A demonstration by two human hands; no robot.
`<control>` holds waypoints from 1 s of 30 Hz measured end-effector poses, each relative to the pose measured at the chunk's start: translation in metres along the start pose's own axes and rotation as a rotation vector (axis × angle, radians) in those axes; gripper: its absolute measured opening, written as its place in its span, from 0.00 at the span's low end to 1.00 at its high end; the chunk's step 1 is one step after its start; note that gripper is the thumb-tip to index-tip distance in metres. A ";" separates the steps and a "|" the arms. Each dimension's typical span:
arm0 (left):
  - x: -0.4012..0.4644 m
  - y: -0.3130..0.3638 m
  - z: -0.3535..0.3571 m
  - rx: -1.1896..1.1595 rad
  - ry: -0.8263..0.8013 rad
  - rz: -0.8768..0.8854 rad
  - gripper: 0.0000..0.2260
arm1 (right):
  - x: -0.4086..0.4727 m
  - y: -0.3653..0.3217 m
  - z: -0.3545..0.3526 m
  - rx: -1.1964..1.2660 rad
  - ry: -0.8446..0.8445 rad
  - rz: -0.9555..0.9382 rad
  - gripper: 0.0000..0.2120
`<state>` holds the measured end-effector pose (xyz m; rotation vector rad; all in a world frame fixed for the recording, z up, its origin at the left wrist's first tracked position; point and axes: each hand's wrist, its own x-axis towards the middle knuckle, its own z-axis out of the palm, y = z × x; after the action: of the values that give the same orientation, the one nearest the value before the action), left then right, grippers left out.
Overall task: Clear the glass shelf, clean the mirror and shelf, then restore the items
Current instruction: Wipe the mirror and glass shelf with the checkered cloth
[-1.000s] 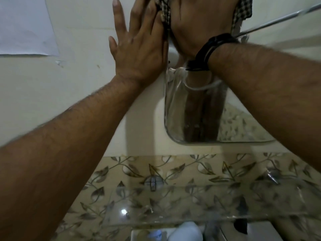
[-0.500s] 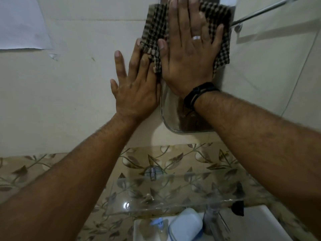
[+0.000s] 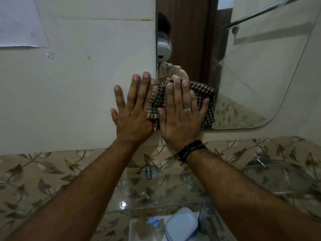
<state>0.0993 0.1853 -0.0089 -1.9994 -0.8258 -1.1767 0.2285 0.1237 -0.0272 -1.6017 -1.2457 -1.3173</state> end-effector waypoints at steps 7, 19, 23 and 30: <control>-0.011 0.003 0.006 0.006 0.001 -0.001 0.36 | -0.021 0.006 0.003 0.032 -0.030 -0.034 0.32; -0.011 0.005 0.005 0.036 -0.035 -0.013 0.40 | -0.025 0.018 0.003 0.056 -0.050 -0.081 0.32; -0.010 0.006 0.004 0.039 -0.034 -0.014 0.39 | -0.025 0.023 0.002 0.058 -0.024 -0.090 0.32; -0.011 0.007 0.003 0.037 -0.008 -0.034 0.33 | -0.032 0.034 0.001 0.056 -0.022 -0.091 0.31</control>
<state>0.1023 0.1819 -0.0214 -1.9684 -0.8825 -1.1656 0.2609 0.1069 -0.0565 -1.5404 -1.3706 -1.3122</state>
